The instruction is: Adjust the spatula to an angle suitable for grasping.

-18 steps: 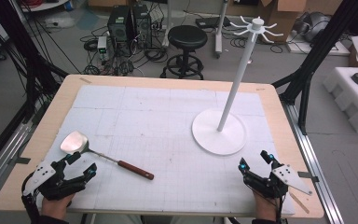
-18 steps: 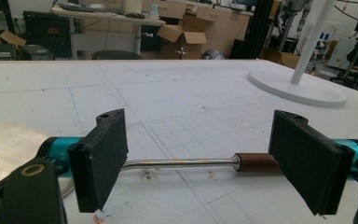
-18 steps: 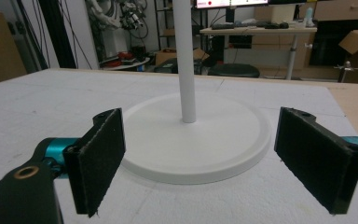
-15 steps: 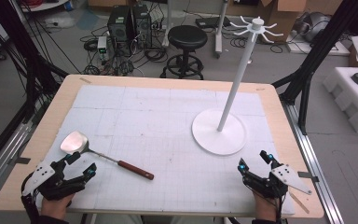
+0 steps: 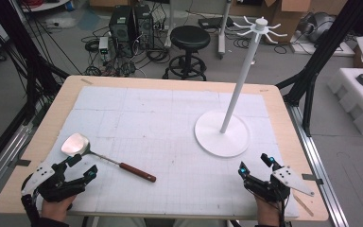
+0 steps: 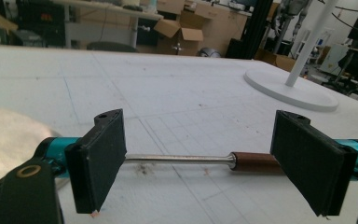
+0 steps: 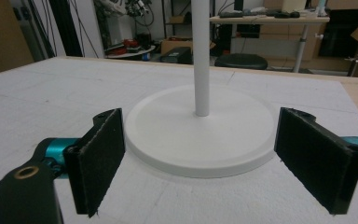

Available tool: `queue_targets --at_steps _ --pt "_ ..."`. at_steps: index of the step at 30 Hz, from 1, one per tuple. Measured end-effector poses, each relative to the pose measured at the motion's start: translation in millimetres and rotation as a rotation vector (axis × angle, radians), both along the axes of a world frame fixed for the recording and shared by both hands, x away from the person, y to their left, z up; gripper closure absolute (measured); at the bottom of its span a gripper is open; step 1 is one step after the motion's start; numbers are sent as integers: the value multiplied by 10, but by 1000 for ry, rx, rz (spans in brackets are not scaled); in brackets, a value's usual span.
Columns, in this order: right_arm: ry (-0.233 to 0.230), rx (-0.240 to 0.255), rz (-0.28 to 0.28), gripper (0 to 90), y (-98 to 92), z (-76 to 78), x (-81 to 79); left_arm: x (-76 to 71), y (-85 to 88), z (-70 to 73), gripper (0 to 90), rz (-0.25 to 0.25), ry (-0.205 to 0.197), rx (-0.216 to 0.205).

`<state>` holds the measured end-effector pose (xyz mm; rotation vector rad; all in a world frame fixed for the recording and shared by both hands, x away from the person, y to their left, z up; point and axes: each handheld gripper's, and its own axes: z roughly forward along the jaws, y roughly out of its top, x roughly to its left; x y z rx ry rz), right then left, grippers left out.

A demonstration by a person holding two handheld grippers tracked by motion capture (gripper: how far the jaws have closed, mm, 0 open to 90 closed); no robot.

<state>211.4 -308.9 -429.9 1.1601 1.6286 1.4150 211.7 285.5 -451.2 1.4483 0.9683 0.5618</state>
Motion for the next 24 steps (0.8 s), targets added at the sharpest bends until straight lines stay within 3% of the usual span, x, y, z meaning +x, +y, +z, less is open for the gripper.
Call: queue_targets --at_steps 1,2,4,5,6,7,8,9,10,11,12,15,17,18,21,23,24 --pt "2 -3 2 152 10 6 -6 0 0 0 240 0 0 0" --pt "-1 -10 3 153 17 10 -8 -31 -34 9 313 -46 -6 29" --pt "-1 -11 4 152 32 17 -14 -43 -94 22 454 -120 20 78" --pt "-3 -13 6 152 37 20 -13 -43 -94 22 556 -120 20 78" --pt "-3 -13 6 152 37 20 -13 -49 -141 29 556 -158 30 107" --pt "-3 -16 8 152 47 20 -11 -56 -201 38 781 -193 45 141" --pt "2 -14 9 153 51 19 -11 -57 -272 49 837 -224 62 182" --pt "2 -14 9 153 51 19 -11 -58 -349 59 837 -259 69 228" --pt "3 -17 5 153 54 11 0 -59 -516 71 889 -315 72 308" --pt "6 -15 1 153 58 9 4 -59 -516 71 894 -315 72 308" --pt "8 -14 2 153 60 10 6 -42 -674 74 895 -359 88 356" --pt "7 -16 5 153 61 13 6 -9 -796 75 895 -400 104 368" --pt "9 -20 5 153 51 12 9 47 -954 73 896 -434 141 414" --pt "9 -20 5 153 51 12 9 47 -954 73 895 -434 141 414" --pt "12 -12 1 153 30 6 8 114 -1069 62 895 -456 195 437" --pt "8 -8 -2 153 19 7 6 181 -1162 44 895 -453 224 486" --pt "9 -7 -2 153 13 9 4 181 -1162 44 895 -453 224 486"
